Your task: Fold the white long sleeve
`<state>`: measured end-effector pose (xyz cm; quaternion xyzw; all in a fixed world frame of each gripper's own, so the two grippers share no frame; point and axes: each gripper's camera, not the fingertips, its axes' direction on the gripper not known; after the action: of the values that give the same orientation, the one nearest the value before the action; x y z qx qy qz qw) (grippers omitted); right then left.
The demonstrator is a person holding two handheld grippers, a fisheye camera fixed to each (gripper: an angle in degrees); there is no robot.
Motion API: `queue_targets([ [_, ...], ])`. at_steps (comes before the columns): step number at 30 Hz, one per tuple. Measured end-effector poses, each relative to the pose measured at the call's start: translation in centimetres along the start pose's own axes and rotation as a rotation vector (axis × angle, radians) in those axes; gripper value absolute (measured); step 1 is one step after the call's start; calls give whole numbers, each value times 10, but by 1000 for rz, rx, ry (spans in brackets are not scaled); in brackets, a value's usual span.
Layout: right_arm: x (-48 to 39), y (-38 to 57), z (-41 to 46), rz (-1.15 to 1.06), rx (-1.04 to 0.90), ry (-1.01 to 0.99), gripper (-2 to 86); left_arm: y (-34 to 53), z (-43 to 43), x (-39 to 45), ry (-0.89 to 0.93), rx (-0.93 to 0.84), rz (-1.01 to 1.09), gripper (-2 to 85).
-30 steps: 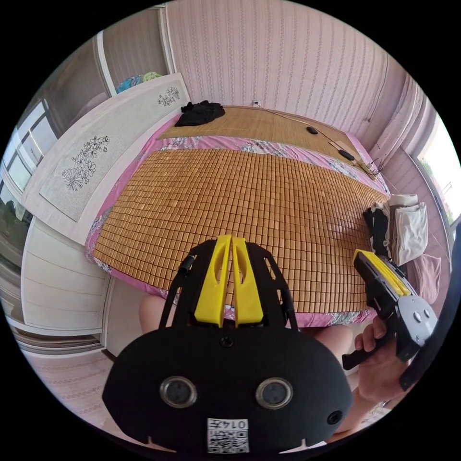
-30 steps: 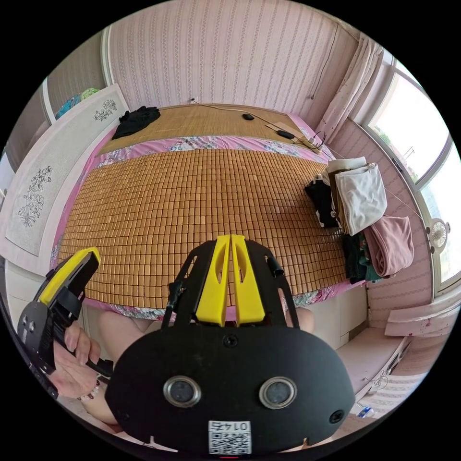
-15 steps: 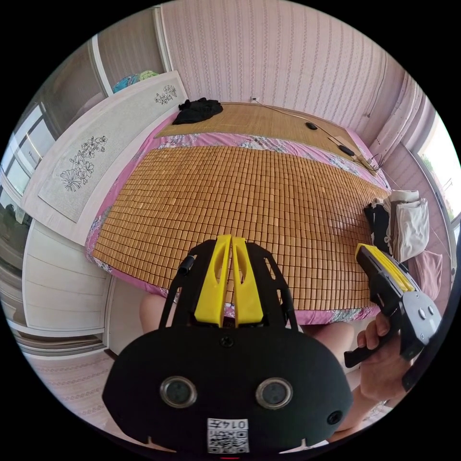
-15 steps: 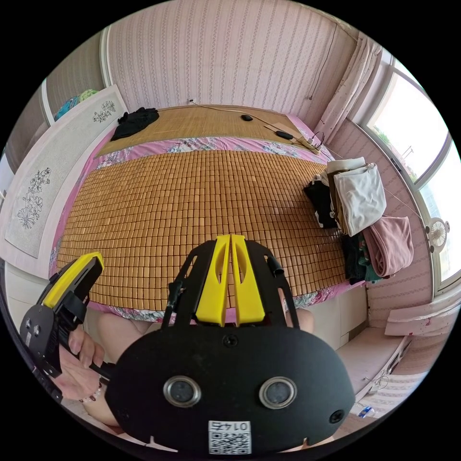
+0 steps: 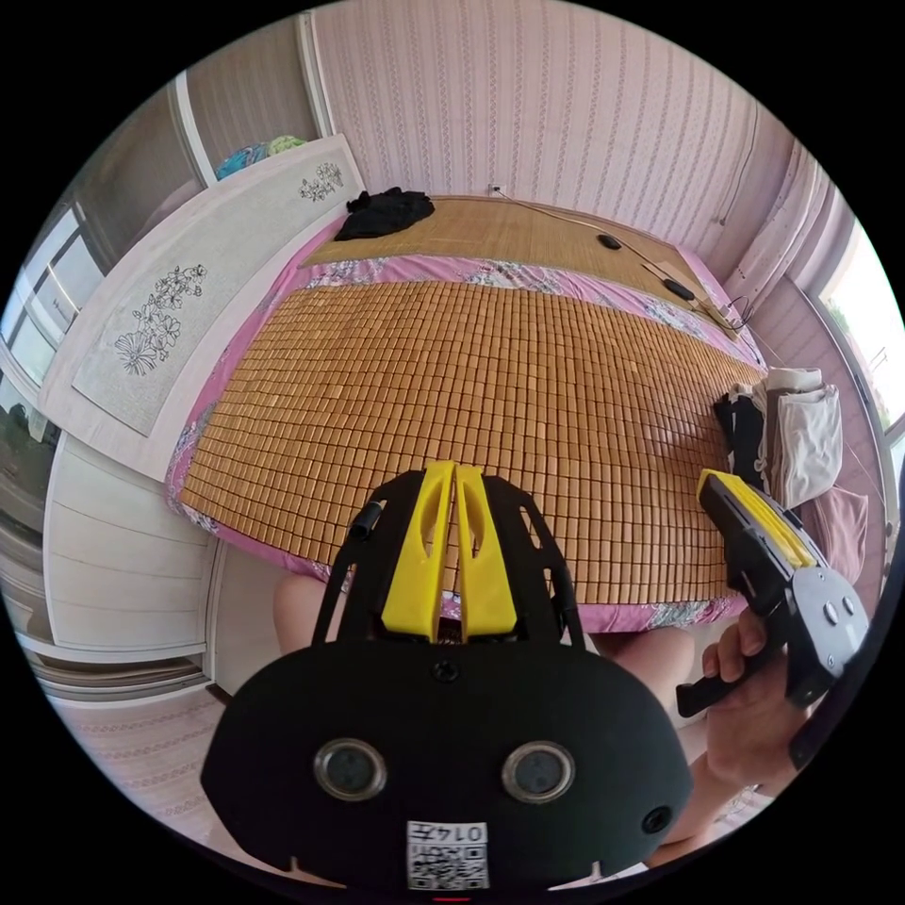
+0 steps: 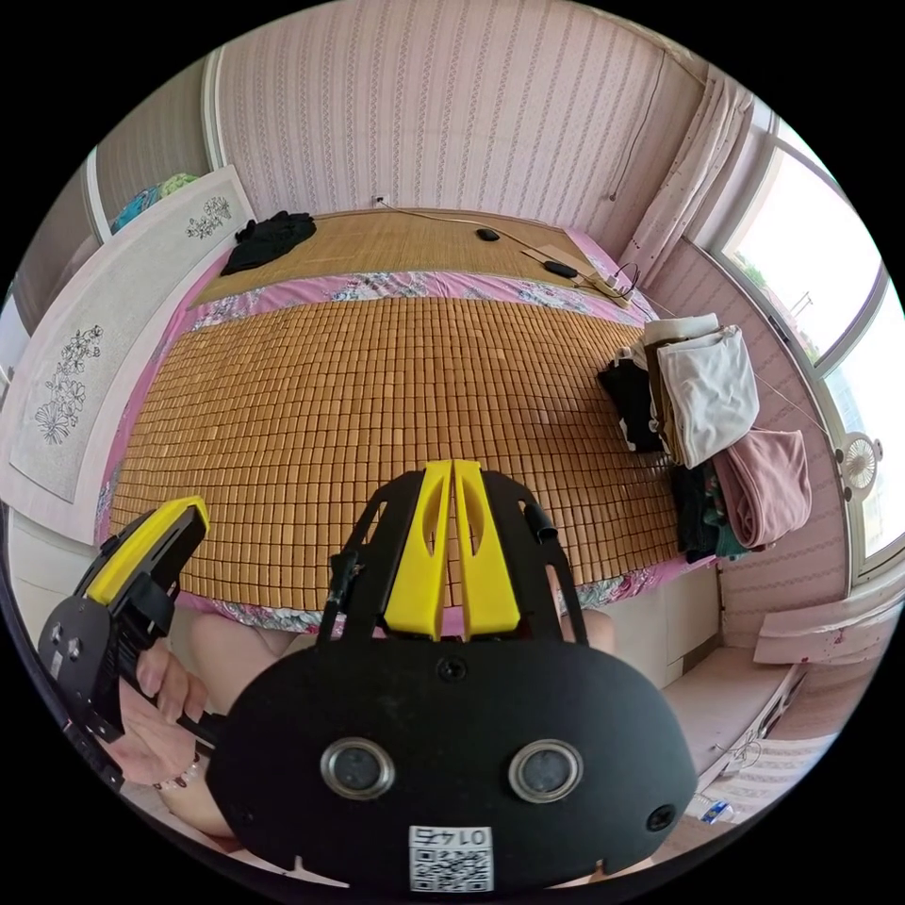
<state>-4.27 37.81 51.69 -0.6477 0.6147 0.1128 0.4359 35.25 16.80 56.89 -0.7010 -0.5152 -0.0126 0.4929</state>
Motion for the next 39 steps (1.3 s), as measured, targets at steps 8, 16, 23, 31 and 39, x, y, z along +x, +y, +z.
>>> queue_targets([
  [8,-2,1,5,-10,-1,26,-9,5,3,-6,0,-1,3,-8],
  [16,6,-1,12,-5,0,-42,-9,13,-2,-11,0,61,23,-8],
  [23,9,0,16,-15,22,-14,-9,18,6,-22,44,68,-2,-9],
  [31,7,2,22,-58,56,-10,-9,22,13,-30,20,153,-9,-9],
  [39,12,-1,27,-63,62,-12,-9,23,27,-33,41,99,13,-9],
])
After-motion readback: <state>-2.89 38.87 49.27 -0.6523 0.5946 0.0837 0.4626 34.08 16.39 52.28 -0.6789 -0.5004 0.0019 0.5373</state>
